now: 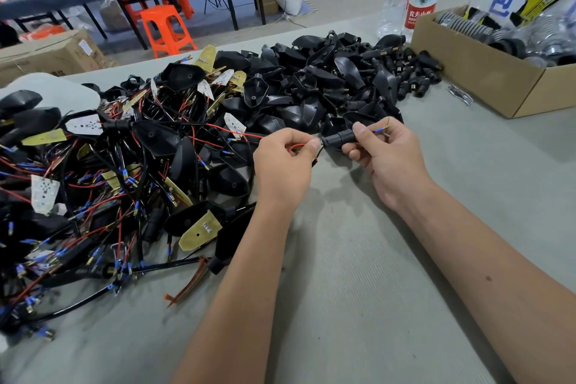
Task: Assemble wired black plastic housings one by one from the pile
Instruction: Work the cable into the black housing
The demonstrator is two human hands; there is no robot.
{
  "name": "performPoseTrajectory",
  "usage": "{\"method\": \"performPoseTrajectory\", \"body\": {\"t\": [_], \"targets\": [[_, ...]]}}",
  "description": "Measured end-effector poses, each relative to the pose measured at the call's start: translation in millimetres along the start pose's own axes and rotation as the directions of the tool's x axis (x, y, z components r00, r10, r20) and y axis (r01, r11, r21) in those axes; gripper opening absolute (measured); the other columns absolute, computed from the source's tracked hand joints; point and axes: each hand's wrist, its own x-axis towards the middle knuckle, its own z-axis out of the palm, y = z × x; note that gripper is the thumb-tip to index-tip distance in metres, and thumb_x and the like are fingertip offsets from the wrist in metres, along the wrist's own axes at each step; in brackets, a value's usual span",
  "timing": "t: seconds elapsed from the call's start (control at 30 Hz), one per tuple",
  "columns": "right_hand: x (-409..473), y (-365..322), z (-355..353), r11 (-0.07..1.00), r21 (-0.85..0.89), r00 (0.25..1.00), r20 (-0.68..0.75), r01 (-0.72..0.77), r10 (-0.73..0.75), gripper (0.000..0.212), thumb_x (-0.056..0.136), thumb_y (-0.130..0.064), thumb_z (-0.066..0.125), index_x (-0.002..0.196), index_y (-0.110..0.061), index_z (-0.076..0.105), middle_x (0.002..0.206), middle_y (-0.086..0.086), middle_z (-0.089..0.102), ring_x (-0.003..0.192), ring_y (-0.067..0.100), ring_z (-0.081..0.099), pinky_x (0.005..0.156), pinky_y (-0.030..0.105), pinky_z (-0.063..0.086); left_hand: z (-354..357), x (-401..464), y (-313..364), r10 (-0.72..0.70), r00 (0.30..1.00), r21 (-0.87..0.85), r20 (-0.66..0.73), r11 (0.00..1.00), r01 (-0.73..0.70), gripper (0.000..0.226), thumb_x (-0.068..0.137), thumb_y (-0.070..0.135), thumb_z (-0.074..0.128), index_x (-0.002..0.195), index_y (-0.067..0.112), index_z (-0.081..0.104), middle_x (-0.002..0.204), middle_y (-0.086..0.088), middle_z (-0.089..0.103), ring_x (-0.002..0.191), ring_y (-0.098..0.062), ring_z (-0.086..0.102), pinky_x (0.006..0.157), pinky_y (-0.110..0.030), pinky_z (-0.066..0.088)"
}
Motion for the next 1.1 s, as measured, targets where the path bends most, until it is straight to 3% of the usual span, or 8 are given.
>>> {"method": "performPoseTrajectory", "body": {"t": [0.17,0.47,0.6,0.77,0.93,1.03,1.1], "targets": [[1.5,0.6,-2.2,1.0,-0.019,1.0,0.011,0.023,-0.023,0.023,0.098,-0.009,0.069,0.082,-0.012,0.053,0.067,0.003,0.072,0.063,0.015,0.071,0.057,0.019,0.053,8.2,-5.5,3.3,-0.064,0.998,-0.071,-0.021,0.996,0.063,0.01,0.092,0.017,0.075,0.086,0.01,0.079,0.061,0.011,0.062,0.053,0.003,0.05,0.058,-0.01,0.04],[3.2,0.6,-3.3,0.999,0.053,1.0,-0.002,-0.003,0.003,0.023,0.098,-0.008,0.067,0.081,-0.014,0.054,0.068,0.003,0.073,0.062,0.015,0.069,0.057,0.019,0.052,-4.8,-0.6,6.9,-0.125,0.99,-0.16,0.063,0.978,0.133,0.018,0.095,0.006,0.067,0.097,0.015,0.082,0.07,0.012,0.072,0.064,0.002,0.062,0.069,-0.018,0.049],[2.7,-0.8,-2.9,0.999,0.05,1.0,0.014,-0.006,0.005,0.025,0.098,-0.008,0.067,0.079,-0.015,0.053,0.069,0.003,0.073,0.063,0.014,0.069,0.057,0.019,0.052,-6.8,-1.4,4.3,-0.172,0.985,-0.225,-0.009,0.96,0.165,0.012,0.089,0.004,0.075,0.084,0.015,0.076,0.071,0.003,0.074,0.068,-0.007,0.069,0.076,-0.032,0.058],[1.6,0.3,-2.6,0.999,-0.013,0.999,0.015,0.031,-0.031,0.023,0.098,-0.008,0.068,0.081,-0.013,0.053,0.065,0.001,0.071,0.062,0.014,0.069,0.057,0.019,0.052,0.4,-5.6,7.2,-0.179,0.983,-0.273,0.029,0.945,0.18,0.015,0.087,0.0,0.077,0.078,0.012,0.074,0.066,0.002,0.073,0.062,-0.005,0.066,0.063,-0.017,0.052],[3.3,0.8,-3.7,0.998,-0.037,0.999,-0.002,0.044,-0.044,0.023,0.098,-0.009,0.069,0.081,-0.013,0.054,0.065,0.002,0.07,0.061,0.015,0.069,0.056,0.02,0.052,7.8,-10.0,13.1,-0.172,0.985,-0.257,0.022,0.951,0.172,0.008,0.091,0.011,0.076,0.083,0.013,0.077,0.074,0.0,0.075,0.068,-0.005,0.066,0.071,-0.02,0.053],[4.2,2.2,-3.5,0.999,-0.003,0.999,-0.007,0.04,-0.04,0.024,0.098,-0.008,0.068,0.081,-0.014,0.053,0.064,0.001,0.07,0.061,0.016,0.069,0.056,0.02,0.051,2.8,-5.0,13.4,-0.239,0.971,-0.262,-0.02,0.938,0.226,0.013,0.092,0.024,0.076,0.085,0.014,0.076,0.064,0.01,0.067,0.061,-0.004,0.058,0.07,-0.024,0.047],[4.8,3.1,-3.9,0.999,0.014,0.999,-0.023,0.043,-0.043,0.024,0.098,-0.007,0.067,0.081,-0.013,0.052,0.064,0.001,0.07,0.061,0.016,0.069,0.055,0.019,0.051,-0.8,-3.0,12.3,-0.236,0.97,-0.235,-0.052,0.947,0.218,0.015,0.092,0.022,0.075,0.079,0.015,0.073,0.062,0.006,0.063,0.062,-0.009,0.053,0.069,-0.028,0.045]]}}
